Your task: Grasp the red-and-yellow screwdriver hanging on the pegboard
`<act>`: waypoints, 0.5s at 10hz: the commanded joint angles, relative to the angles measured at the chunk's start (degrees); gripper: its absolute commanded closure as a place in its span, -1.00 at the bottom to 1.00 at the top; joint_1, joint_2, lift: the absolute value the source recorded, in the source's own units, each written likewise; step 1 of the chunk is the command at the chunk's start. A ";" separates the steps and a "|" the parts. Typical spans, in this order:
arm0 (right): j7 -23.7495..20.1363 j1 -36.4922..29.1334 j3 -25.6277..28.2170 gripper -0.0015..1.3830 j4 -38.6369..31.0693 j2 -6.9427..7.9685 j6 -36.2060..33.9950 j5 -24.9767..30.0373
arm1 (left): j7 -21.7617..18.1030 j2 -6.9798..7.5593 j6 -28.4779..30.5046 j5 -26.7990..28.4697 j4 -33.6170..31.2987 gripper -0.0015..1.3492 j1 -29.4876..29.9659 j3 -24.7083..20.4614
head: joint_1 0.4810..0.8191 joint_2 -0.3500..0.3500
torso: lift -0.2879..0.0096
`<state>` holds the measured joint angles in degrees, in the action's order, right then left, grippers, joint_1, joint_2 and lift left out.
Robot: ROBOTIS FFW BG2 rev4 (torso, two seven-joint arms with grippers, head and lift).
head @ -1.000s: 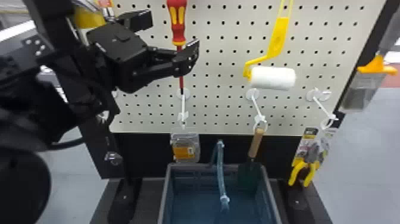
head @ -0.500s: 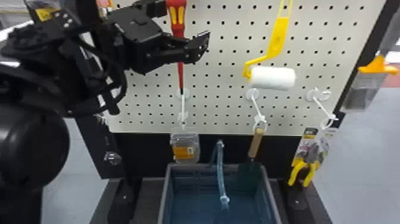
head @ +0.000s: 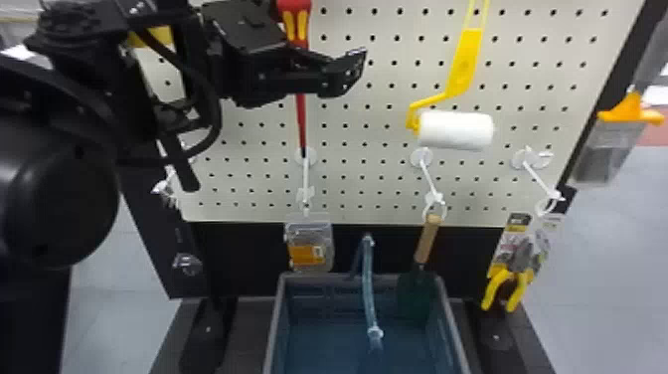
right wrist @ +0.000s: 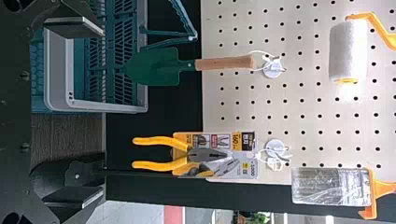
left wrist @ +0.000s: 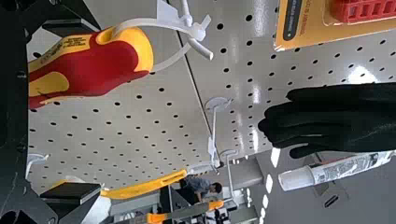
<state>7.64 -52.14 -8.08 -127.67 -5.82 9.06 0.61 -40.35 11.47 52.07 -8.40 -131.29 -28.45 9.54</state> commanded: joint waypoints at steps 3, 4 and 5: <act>0.01 0.31 0.00 -0.84 -0.09 -0.15 -0.01 0.09 | -1.22 0.49 2.42 -0.13 -0.27 -0.28 -1.67 0.22 | -0.60 0.00 | 0.26; 0.01 0.31 0.00 -0.84 -0.09 -0.24 -0.01 0.09 | -1.31 0.40 2.51 -0.13 -0.41 -0.05 -1.67 0.13 | -0.60 0.00 | 0.26; 0.01 0.31 0.00 -0.84 -0.09 -0.24 -0.01 0.09 | -1.31 0.49 2.95 -0.30 -0.27 0.01 -1.67 0.22 | -0.60 0.00 | 0.26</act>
<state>7.64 -51.84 -8.08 -127.76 -6.05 9.05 0.70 -41.67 11.89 54.76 -8.61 -131.60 -30.11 9.73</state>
